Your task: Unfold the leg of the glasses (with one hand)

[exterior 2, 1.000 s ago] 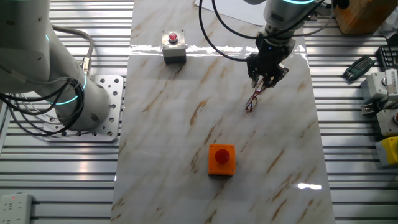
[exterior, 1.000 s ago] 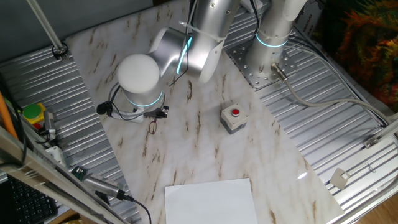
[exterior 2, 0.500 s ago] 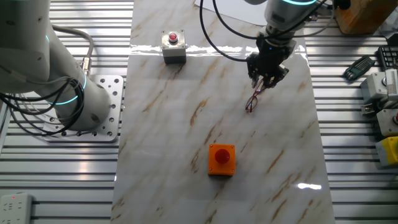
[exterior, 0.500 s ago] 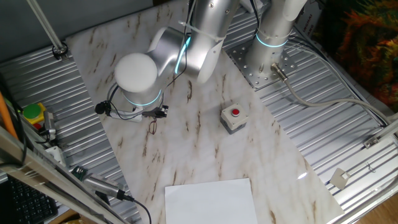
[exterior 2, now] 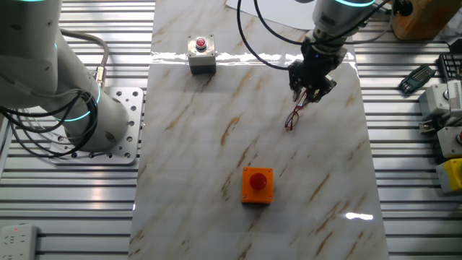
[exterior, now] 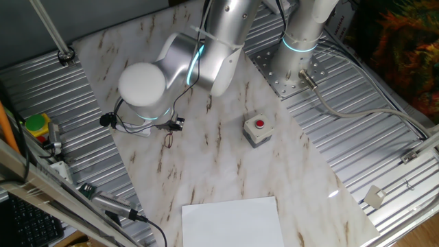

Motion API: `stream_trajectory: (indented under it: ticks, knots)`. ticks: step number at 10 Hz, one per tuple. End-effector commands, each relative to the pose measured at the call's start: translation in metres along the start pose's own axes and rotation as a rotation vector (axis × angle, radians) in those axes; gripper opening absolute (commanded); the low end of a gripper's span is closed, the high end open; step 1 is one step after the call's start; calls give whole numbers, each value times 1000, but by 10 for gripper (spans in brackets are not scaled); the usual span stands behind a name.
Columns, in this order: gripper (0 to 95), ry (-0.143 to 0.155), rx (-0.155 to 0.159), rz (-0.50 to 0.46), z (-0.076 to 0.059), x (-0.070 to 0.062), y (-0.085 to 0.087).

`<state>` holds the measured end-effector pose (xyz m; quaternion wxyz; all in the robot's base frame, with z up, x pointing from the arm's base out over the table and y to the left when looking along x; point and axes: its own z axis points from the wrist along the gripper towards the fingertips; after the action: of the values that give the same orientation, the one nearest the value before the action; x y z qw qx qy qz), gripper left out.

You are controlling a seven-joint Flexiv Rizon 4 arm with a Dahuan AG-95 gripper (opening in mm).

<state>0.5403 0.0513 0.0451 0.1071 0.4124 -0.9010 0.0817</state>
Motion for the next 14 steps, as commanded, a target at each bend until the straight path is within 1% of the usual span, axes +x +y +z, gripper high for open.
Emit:
stream_trajectory:
  ticks: [1,2,3,10,14]
  knots:
    - [190,8,-27,-27,0,-1,0]
    - [190,19,-32,-25,0,-1,0]
    - [190,22,-41,-19,0,-1,0]
    - [190,26,-43,-14,0,-1,0]
    - [190,36,-40,-26,2,0,0]
